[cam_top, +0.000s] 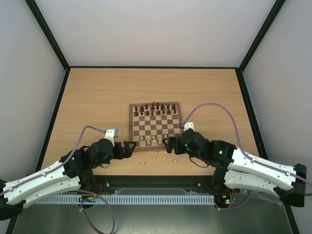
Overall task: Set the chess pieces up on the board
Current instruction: Pick up the chess piece at the center of the board.
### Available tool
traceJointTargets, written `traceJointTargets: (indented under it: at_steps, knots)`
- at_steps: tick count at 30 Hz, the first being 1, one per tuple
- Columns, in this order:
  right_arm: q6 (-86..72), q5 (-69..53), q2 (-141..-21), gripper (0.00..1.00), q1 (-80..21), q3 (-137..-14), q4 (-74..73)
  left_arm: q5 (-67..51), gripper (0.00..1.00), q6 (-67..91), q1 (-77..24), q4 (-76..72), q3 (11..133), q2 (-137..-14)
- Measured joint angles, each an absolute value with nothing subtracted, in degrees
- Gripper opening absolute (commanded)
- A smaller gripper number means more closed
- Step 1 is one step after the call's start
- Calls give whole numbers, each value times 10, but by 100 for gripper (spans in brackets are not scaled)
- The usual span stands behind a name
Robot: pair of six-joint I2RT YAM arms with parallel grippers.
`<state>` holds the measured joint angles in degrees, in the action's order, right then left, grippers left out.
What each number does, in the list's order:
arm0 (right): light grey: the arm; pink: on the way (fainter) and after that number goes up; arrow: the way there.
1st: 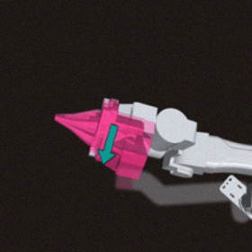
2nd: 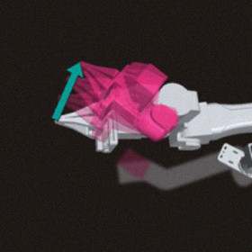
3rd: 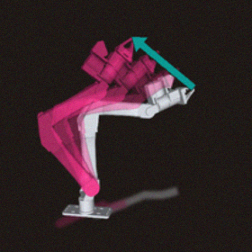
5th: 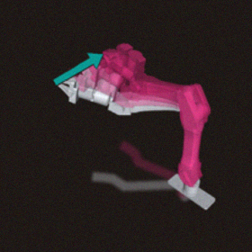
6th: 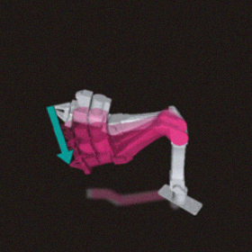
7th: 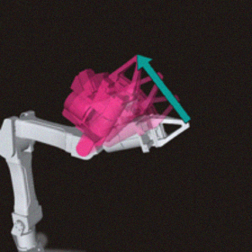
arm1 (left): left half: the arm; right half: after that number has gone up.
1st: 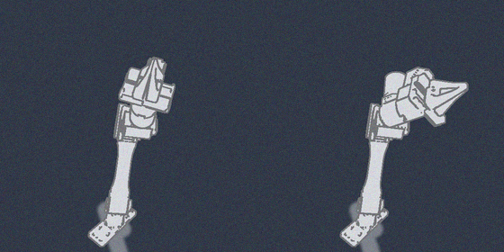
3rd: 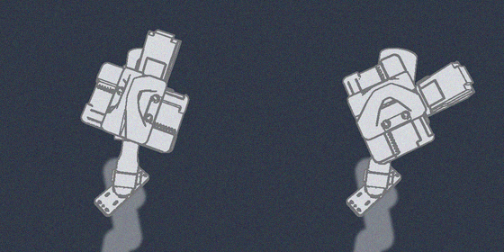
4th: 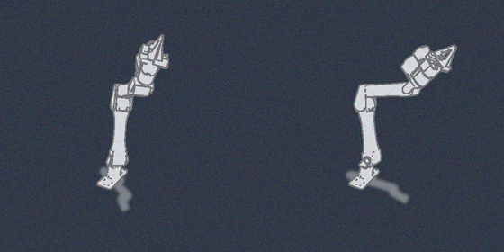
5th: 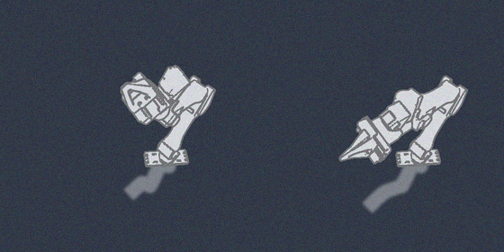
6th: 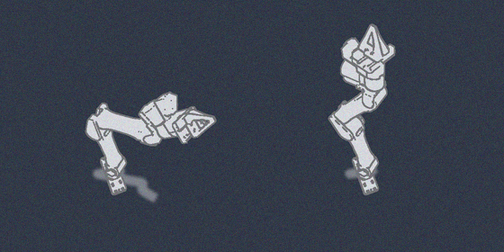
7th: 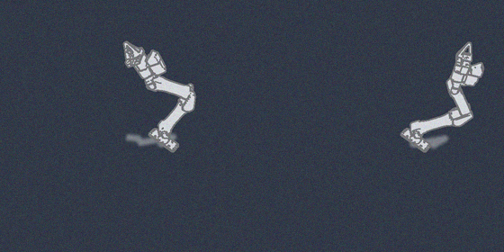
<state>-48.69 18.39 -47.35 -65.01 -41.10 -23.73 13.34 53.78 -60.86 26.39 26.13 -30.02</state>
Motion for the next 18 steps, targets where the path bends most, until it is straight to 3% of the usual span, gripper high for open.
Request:
traceJointTargets:
  at_steps: [9, 18]
  knots:
    - [-442, 204, -549, 99, -651, -492, -244, 123, 99, 528, -611, 250, 261, -340]
    - [-450, 237, -606, 99, -651, -497, -287, 122, 99, 529, -615, 271, 296, -394]
